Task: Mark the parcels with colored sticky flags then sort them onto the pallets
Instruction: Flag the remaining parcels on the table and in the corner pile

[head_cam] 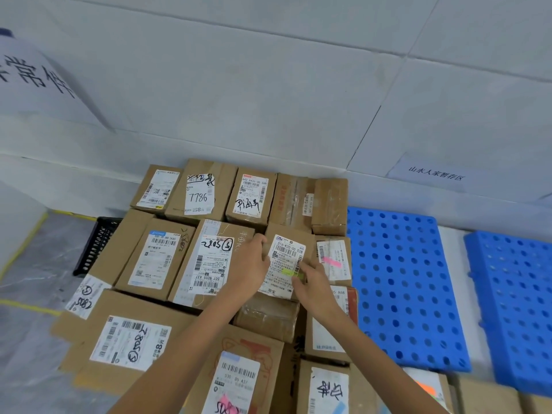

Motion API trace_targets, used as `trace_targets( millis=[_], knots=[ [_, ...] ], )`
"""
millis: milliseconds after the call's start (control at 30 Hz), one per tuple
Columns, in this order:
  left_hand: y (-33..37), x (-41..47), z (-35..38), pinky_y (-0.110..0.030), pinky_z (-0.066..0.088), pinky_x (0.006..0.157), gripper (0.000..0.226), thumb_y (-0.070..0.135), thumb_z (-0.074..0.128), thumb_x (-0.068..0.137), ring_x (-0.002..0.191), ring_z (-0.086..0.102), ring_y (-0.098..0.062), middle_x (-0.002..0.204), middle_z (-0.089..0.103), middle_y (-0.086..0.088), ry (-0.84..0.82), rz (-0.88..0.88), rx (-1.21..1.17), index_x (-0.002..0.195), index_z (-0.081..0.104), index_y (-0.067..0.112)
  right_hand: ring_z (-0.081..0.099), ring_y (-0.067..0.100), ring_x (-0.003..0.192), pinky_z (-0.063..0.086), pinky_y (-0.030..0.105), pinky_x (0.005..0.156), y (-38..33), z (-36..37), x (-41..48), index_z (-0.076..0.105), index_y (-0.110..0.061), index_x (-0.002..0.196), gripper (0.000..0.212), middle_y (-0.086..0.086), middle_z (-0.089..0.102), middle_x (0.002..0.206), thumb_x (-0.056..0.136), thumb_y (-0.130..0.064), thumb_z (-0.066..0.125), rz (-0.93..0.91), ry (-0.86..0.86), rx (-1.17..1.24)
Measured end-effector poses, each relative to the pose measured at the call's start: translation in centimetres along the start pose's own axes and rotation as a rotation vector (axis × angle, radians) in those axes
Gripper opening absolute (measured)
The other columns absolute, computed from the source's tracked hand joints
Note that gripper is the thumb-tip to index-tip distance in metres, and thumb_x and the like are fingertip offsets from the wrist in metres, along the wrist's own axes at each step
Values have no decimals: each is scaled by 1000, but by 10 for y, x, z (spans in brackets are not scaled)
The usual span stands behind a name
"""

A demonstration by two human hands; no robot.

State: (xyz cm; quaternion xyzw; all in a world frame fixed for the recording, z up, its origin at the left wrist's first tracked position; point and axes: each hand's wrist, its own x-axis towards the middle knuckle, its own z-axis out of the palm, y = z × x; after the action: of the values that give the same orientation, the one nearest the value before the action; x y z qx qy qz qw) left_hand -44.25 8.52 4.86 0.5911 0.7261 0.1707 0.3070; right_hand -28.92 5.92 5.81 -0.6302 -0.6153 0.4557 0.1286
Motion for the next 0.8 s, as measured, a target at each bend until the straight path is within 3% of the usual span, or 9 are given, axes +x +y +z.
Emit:
trace_targets(
  millis=[167,267,333,367,433,500,567,700,800],
  knots=[
    [-5,-2,16,-18,38,67,28,16,55,92,82,55,-11,111,59,-3,-78,35,62,120,53,15,50,11,112,38,-6,67,13,5,21,51,-10,132,37,8,49,133,95,-4,45,17,-38,32],
    [-7,-5,25,-15,37,76,28,16,50,94,101,54,-15,126,49,-5,-86,80,114,122,53,12,52,11,111,36,-4,73,15,-1,34,54,-13,130,38,6,55,129,94,-4,45,-73,-12,-51],
    [-2,-1,25,-19,38,88,28,12,47,95,116,48,-17,133,44,-5,-29,122,125,121,53,11,49,14,118,39,8,93,13,-10,52,51,-14,132,40,6,51,135,94,-5,45,-195,104,-137],
    [2,5,24,-22,38,95,29,11,46,94,121,44,-18,135,42,-4,6,155,119,122,54,11,42,18,129,37,24,106,12,-16,64,47,-15,136,43,7,44,142,94,-5,44,-254,156,-226],
    [14,25,23,-28,40,102,33,9,45,94,125,42,-19,137,42,-5,31,219,75,127,52,9,19,27,143,20,47,116,9,-33,90,38,-14,142,48,9,29,151,95,-7,42,-293,180,-480],
    [27,52,24,-30,43,102,35,9,45,95,120,48,-18,138,43,-5,11,249,35,130,50,9,5,28,145,6,53,117,9,-55,111,29,-16,145,48,7,16,156,98,-14,38,-251,112,-703],
    [35,76,28,-30,47,97,33,12,47,95,111,54,-17,133,48,-5,-20,244,34,127,52,10,-2,24,146,4,53,116,18,-73,124,24,-17,147,50,2,10,158,99,-19,37,-185,42,-824],
    [34,107,39,-34,50,96,31,14,51,93,110,55,-17,131,48,-7,-100,201,80,124,52,10,17,27,142,18,53,113,35,-85,124,34,-17,142,48,3,27,151,96,-19,46,-206,185,-930],
    [28,114,46,-38,43,105,39,14,54,91,125,45,-23,142,38,-9,-119,179,156,130,48,10,42,30,121,36,50,100,41,-88,124,52,-15,125,40,8,47,127,86,-17,58,-204,383,-981]
  ],
)
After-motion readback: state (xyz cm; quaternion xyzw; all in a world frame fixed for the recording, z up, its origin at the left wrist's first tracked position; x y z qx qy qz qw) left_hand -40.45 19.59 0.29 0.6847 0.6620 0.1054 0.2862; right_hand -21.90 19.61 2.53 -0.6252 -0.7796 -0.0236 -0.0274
